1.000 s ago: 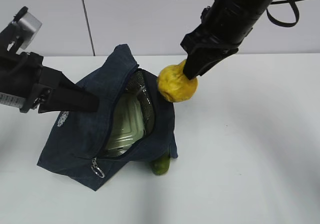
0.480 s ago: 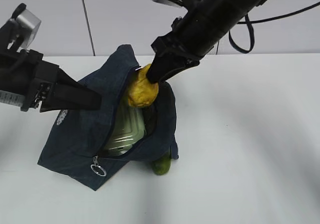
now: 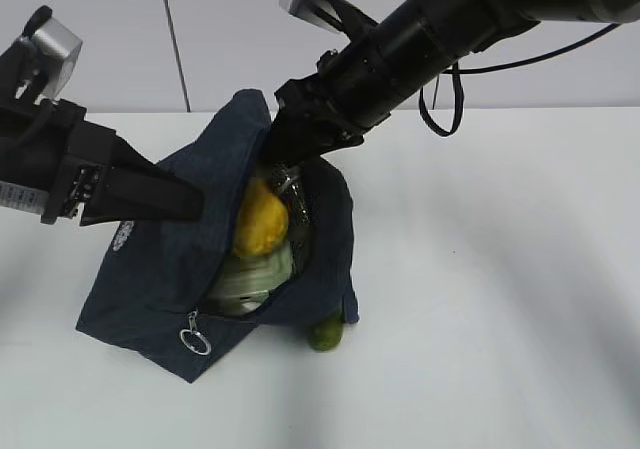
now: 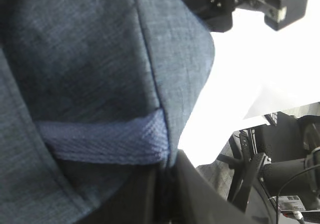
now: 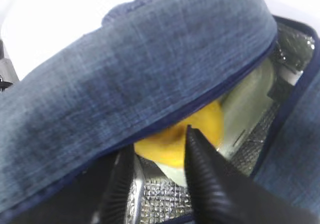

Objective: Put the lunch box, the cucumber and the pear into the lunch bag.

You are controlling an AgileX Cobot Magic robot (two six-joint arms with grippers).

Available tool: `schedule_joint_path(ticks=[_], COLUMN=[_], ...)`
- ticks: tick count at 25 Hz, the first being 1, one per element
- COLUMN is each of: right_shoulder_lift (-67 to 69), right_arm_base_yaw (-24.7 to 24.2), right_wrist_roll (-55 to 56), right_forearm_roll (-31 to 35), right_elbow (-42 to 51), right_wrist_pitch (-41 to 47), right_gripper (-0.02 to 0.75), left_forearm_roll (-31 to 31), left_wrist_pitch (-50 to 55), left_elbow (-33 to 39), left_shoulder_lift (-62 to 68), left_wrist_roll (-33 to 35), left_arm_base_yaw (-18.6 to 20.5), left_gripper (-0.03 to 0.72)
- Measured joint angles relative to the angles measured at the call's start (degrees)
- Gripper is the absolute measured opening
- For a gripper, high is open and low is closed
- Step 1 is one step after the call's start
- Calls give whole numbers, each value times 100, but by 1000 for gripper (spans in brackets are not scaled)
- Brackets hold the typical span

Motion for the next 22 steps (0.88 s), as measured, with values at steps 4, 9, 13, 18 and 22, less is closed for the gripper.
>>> schedule_joint_path(ticks=[4, 9, 13, 18, 22], right_shoulder_lift=[0, -13, -193, -416, -497], right_arm_base_yaw=[0, 0, 0, 0, 0], right_wrist_roll=[-9, 235, 698, 1043, 1287], right_forearm_roll=[-34, -743, -1729, -2324, -2569], right_elbow=[0, 0, 0, 0, 0], right_wrist_pitch=[-10, 174, 382, 583, 700], right_gripper=[425, 451, 404, 329, 323], left_forearm_roll=[-7, 25, 120, 291, 541], left_wrist_pitch=[14, -83, -142, -197, -201], left_elbow=[0, 0, 0, 0, -5], left_shoulder_lift=[0, 0, 0, 0, 0], left_wrist_roll=[0, -179, -513, -1118, -1352], left_arm_base_yaw=[0, 0, 101, 415, 747], left_gripper=[1, 1, 1, 1, 1])
